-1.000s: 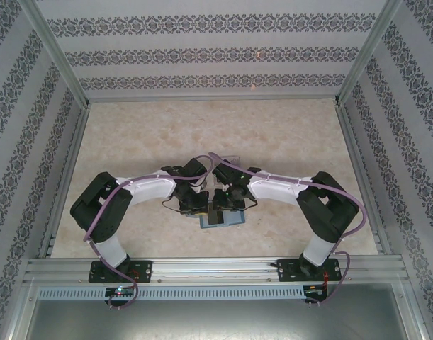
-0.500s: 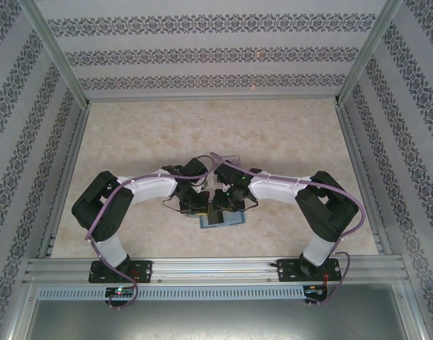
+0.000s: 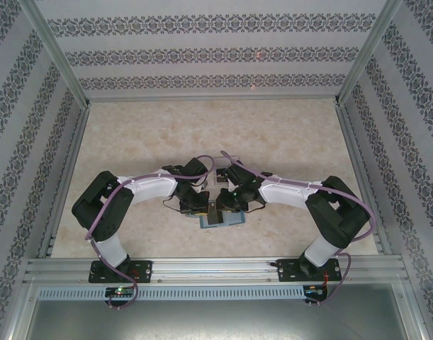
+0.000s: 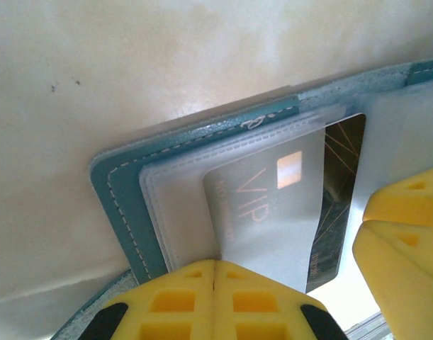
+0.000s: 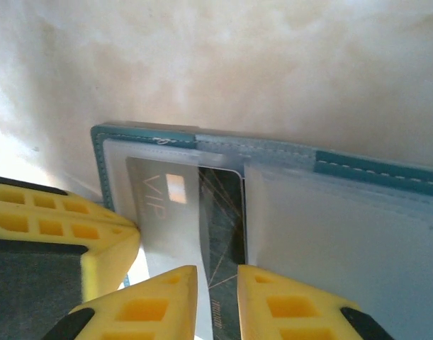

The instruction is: Take the credit cards out of the card holder

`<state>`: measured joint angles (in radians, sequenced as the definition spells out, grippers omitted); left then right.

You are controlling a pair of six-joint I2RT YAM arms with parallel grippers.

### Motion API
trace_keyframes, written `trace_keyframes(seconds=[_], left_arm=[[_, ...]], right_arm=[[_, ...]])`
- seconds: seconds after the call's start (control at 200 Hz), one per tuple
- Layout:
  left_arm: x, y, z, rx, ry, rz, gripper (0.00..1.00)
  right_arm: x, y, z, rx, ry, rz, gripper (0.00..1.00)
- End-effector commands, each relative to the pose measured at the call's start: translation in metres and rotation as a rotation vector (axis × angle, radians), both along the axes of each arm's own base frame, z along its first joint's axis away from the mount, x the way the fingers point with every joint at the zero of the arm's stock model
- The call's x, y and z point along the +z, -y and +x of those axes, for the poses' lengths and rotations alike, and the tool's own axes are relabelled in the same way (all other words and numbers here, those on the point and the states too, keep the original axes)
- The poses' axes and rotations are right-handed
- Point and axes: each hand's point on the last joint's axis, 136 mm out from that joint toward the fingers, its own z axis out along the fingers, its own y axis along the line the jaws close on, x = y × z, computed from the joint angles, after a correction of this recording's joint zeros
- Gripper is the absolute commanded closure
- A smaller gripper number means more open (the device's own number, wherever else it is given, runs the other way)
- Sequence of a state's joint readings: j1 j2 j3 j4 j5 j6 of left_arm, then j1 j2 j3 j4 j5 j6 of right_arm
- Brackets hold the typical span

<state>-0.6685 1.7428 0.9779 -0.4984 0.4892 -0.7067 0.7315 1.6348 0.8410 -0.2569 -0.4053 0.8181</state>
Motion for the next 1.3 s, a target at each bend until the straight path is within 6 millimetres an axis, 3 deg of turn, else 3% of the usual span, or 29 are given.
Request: trace_keyframes(seconds=[0.0, 0.694, 1.294], left_arm=[[-0.034, -0.030, -0.024, -0.021, -0.078, 0.171, 1.00], [-0.042, -0.042, -0.029, -0.031, -0.093, 0.239, 1.00], [-0.046, -0.047, -0.033, -0.039, -0.102, 0.277, 1.00]], right_arm=[[0.007, -0.008, 0.000, -0.008, -0.014, 0.087, 0.78], [-0.033, 0.025, -0.004, 0.000, -0.036, -0.146, 0.74], [-0.024, 0.026, -0.002, -0.002, -0.012, -0.137, 0.68]])
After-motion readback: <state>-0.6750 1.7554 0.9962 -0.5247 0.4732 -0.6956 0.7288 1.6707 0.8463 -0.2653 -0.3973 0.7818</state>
